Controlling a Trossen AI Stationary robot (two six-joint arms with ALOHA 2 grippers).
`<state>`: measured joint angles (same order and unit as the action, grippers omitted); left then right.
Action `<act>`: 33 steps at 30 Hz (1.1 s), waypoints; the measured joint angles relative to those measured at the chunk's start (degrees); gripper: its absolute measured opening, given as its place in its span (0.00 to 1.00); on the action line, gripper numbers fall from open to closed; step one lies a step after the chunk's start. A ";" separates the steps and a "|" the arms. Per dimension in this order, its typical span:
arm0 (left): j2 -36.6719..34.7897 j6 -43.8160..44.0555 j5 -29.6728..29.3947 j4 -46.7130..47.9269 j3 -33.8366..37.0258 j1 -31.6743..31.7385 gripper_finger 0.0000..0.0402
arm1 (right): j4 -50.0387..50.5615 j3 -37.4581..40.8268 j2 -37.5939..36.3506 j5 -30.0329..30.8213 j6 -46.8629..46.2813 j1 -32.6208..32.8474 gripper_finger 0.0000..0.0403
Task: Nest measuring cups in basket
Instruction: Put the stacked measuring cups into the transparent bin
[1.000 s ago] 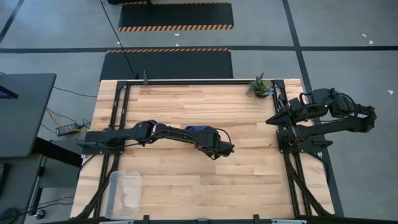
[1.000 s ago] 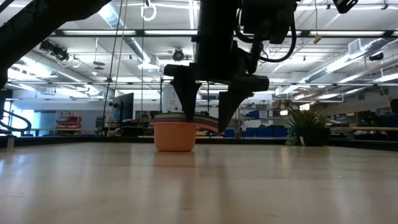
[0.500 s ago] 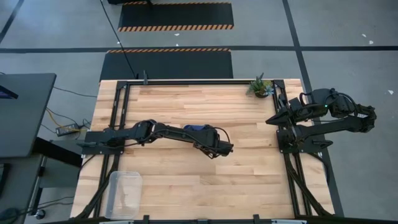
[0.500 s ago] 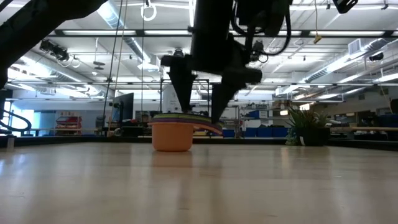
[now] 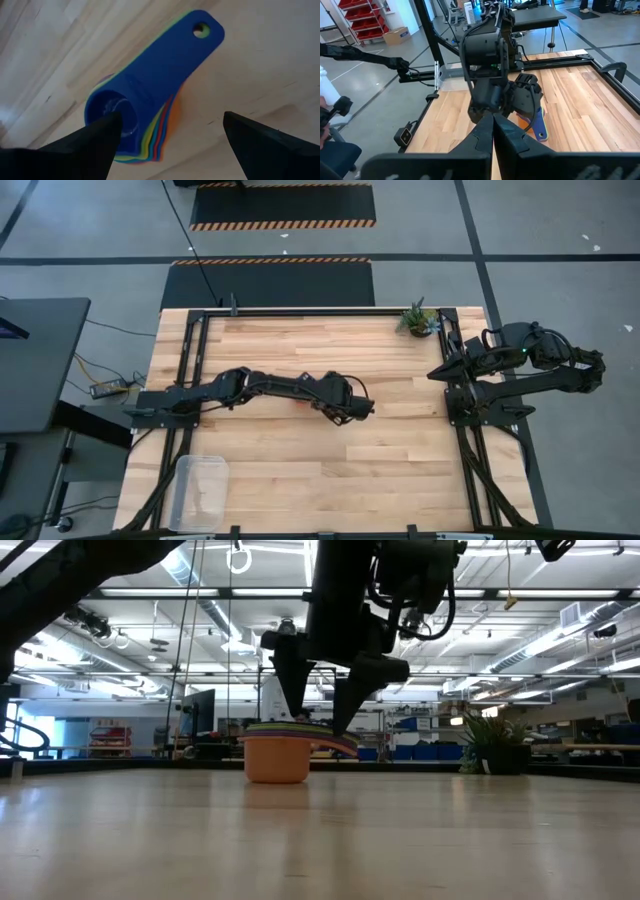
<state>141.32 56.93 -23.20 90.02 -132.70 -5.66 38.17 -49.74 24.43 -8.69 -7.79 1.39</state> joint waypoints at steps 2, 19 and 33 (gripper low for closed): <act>0.00 -0.59 0.13 0.00 0.00 0.46 0.88 | 0.00 0.00 0.00 0.00 0.00 0.00 0.04; 0.00 0.67 3.44 0.00 0.00 1.85 0.88 | 0.00 0.00 0.00 0.00 0.00 -0.02 0.04; 1.89 1.44 5.00 -0.01 0.02 1.80 0.88 | -0.01 0.00 0.00 0.01 0.00 -0.01 0.04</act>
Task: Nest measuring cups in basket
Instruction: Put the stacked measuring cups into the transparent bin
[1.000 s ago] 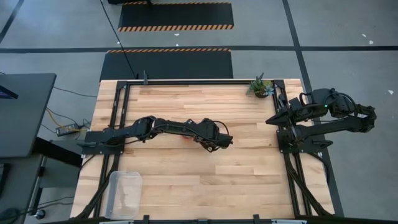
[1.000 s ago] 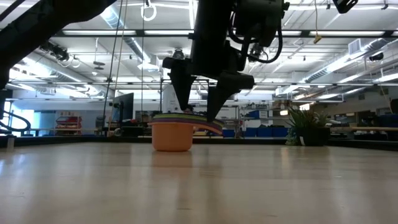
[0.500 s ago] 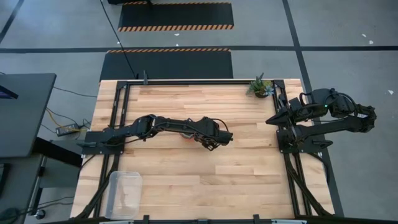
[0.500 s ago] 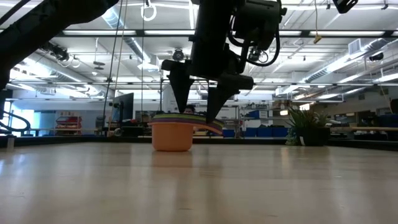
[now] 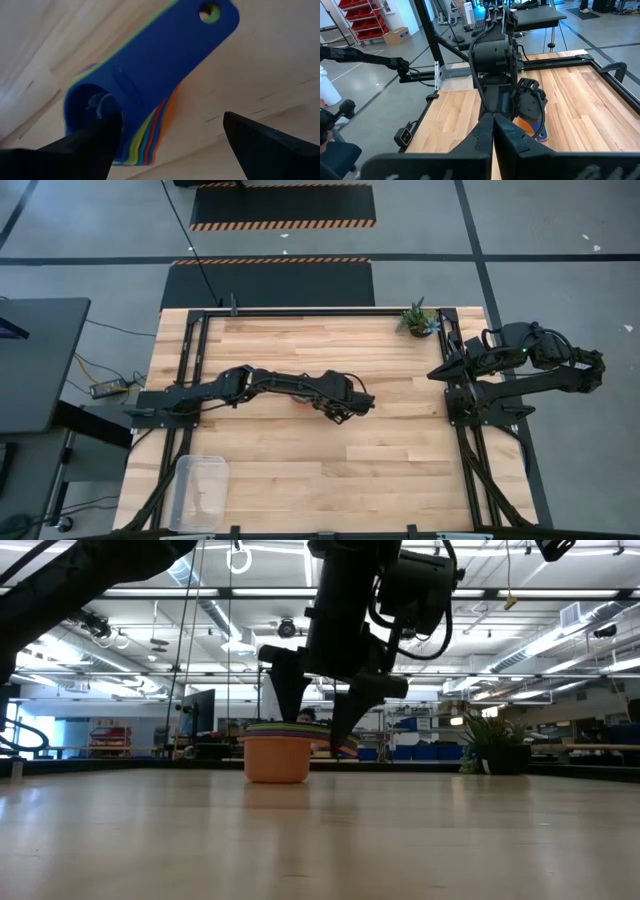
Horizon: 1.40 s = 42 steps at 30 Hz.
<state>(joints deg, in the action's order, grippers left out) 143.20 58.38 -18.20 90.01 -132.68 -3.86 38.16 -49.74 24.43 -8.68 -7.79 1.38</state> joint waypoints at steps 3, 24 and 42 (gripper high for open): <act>0.40 -0.32 -0.26 0.01 0.03 -0.02 0.88 | -0.01 0.00 0.00 -0.01 0.00 0.00 0.04; 2.20 -3.29 -5.53 0.03 0.00 0.81 0.88 | 0.00 0.00 -0.02 -0.01 0.00 0.01 0.04; 2.20 -2.22 -9.77 -0.01 0.00 1.09 0.88 | 0.01 0.00 -0.02 -0.01 0.00 0.00 0.04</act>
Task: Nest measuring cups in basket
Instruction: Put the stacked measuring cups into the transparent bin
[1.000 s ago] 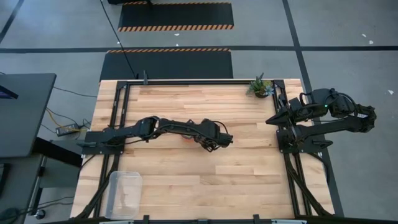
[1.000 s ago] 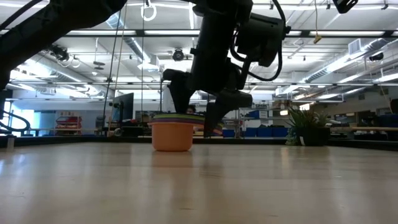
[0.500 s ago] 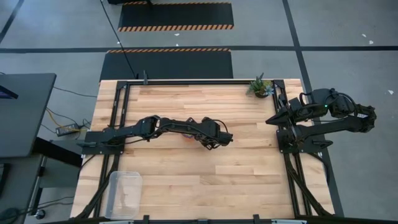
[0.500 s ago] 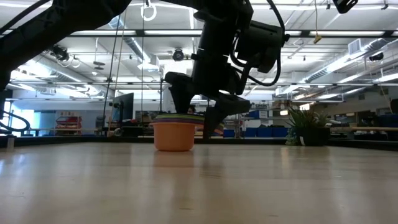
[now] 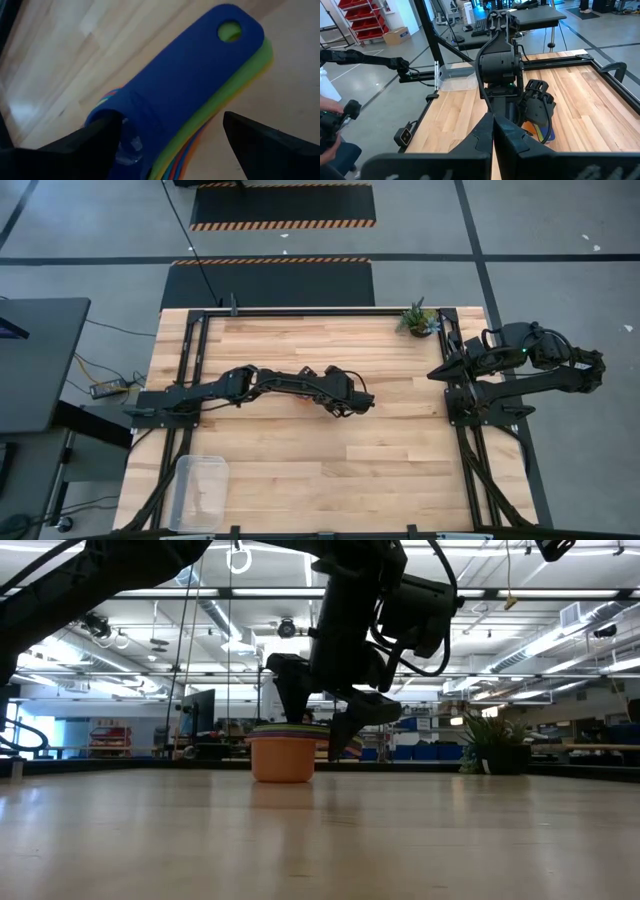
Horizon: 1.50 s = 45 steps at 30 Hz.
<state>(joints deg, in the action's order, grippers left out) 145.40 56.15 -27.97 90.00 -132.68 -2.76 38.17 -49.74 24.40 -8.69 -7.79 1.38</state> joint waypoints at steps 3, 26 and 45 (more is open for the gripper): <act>0.00 0.23 1.51 0.01 0.00 0.00 0.88 | 0.00 0.00 0.00 0.00 0.00 0.00 0.04; 0.00 -0.45 5.60 0.04 0.00 0.83 0.88 | 0.00 0.00 0.01 0.00 0.00 0.00 0.04; -0.02 -3.44 7.15 0.05 -0.02 0.85 0.88 | 0.00 0.00 0.00 0.00 0.00 0.01 0.04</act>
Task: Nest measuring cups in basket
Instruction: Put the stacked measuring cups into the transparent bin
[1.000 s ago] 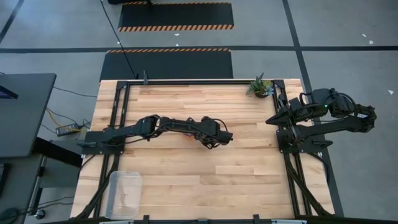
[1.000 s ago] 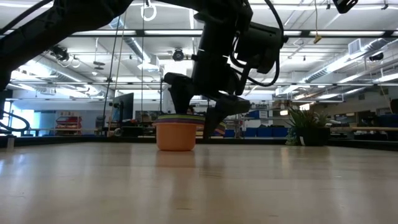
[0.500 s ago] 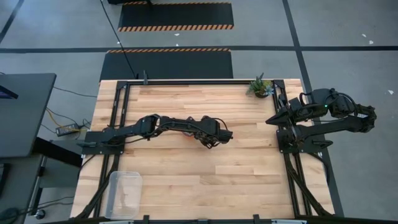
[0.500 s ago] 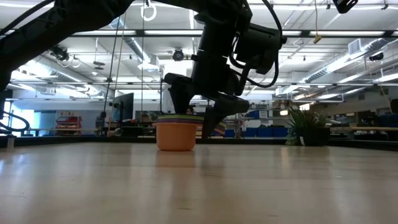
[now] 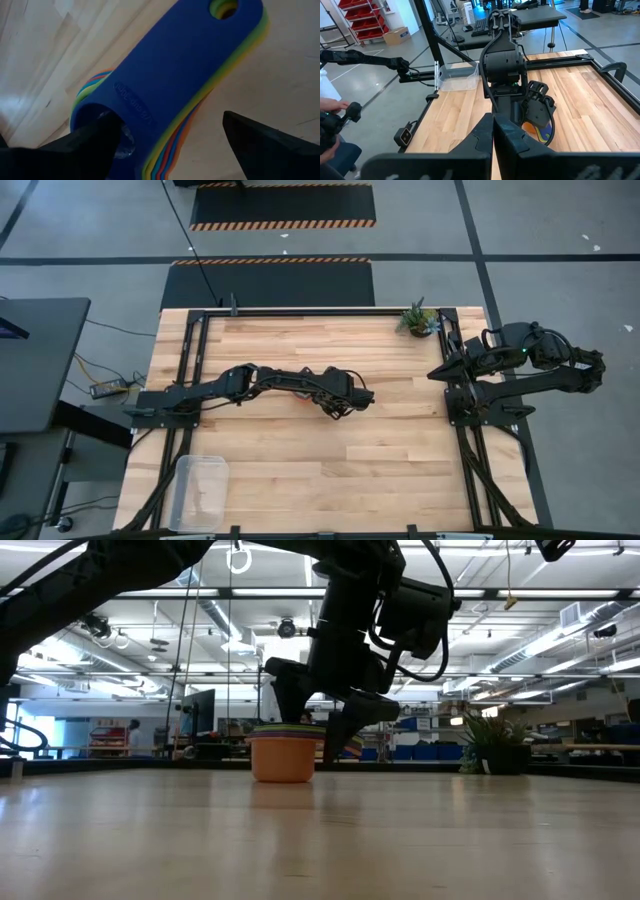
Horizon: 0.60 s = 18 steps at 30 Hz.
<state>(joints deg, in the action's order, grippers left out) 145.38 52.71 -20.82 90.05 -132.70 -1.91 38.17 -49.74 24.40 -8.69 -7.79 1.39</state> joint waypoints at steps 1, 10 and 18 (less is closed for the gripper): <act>0.00 0.00 0.00 -0.01 0.00 0.00 0.88 | 0.00 0.00 0.01 0.00 0.00 0.00 0.04; -0.08 0.34 -0.02 0.14 0.00 0.00 0.75 | 0.00 0.00 0.01 0.00 0.00 -0.01 0.04; -0.11 0.63 -0.30 0.14 0.00 -0.02 0.66 | 0.00 0.00 0.00 0.00 0.00 0.00 0.04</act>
<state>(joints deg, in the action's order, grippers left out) 145.27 53.34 -21.12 90.19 -132.70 -1.93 38.17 -49.74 24.40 -8.69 -7.79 1.39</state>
